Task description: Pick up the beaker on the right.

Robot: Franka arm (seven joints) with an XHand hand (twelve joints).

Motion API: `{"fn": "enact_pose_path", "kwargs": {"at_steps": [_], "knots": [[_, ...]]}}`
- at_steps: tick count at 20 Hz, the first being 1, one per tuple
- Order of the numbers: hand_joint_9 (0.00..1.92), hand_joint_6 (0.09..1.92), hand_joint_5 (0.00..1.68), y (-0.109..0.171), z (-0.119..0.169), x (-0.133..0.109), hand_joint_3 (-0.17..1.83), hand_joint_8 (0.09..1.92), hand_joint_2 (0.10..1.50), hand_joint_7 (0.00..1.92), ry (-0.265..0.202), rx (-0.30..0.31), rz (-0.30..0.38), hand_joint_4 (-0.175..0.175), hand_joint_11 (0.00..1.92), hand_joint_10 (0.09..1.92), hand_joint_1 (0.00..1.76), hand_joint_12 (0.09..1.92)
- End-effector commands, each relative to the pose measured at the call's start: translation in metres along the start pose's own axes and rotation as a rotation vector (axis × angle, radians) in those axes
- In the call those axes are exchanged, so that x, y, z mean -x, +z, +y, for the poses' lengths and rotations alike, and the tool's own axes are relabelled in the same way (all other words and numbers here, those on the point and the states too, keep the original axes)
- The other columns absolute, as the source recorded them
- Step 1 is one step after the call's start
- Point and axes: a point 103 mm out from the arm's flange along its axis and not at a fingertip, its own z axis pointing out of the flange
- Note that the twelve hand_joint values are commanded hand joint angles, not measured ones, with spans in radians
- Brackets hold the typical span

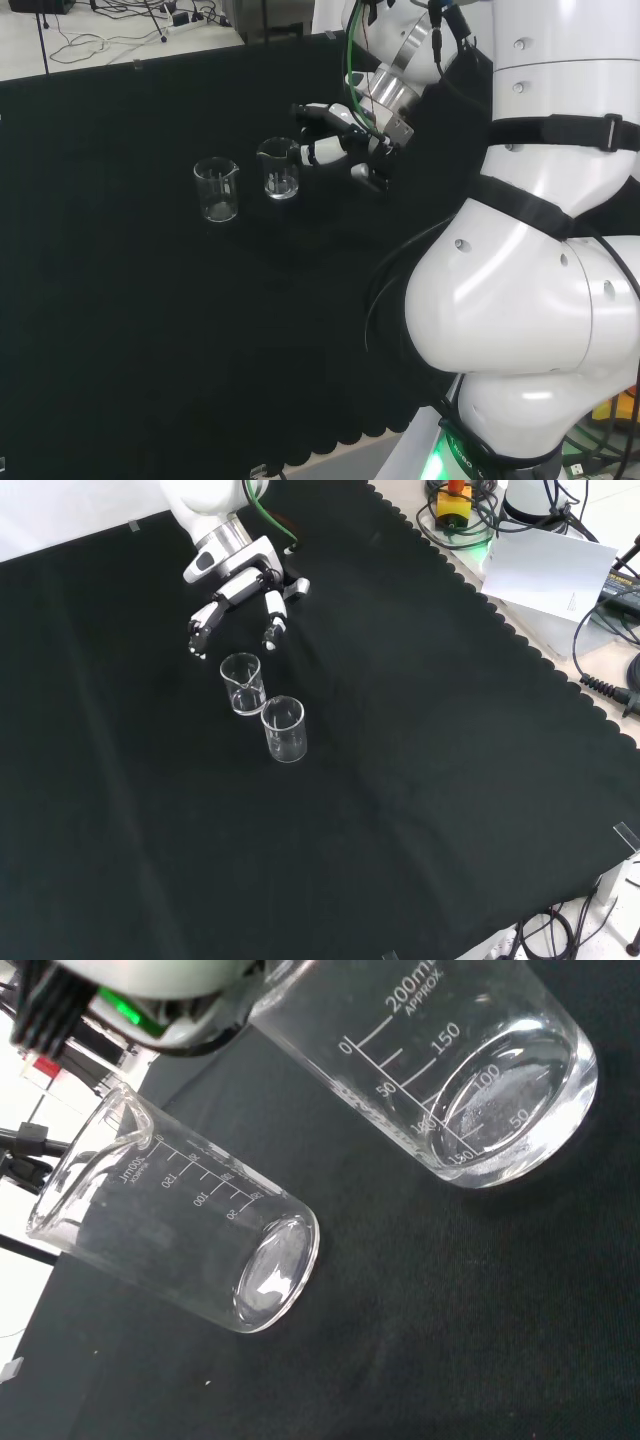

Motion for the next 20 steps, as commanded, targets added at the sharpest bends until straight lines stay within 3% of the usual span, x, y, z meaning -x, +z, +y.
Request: {"fn": "enact_pose_path", "kwargs": {"at_steps": [1,8,15,20], "knots": [[0.28,0.09,0.36,0.01,0.008,0.005,0.61,0.65,0.52,0.14,-0.028,-0.016,0.055,-0.049,0.0,0.65,0.86,1.38],[0.18,0.09,0.34,0.016,0.01,0.012,0.6,0.61,0.51,0.05,-0.029,-0.048,0.096,-0.046,0.0,0.64,0.9,1.3],[0.15,0.09,0.32,0.026,0.012,0.016,0.61,0.6,0.51,0.02,-0.029,-0.016,0.128,-0.04,0.0,0.63,0.94,1.27],[0.17,0.09,0.35,0.031,0.015,0.014,0.62,0.61,0.51,0.06,-0.058,0.001,0.144,-0.034,0.0,0.64,1.0,1.26]]}}
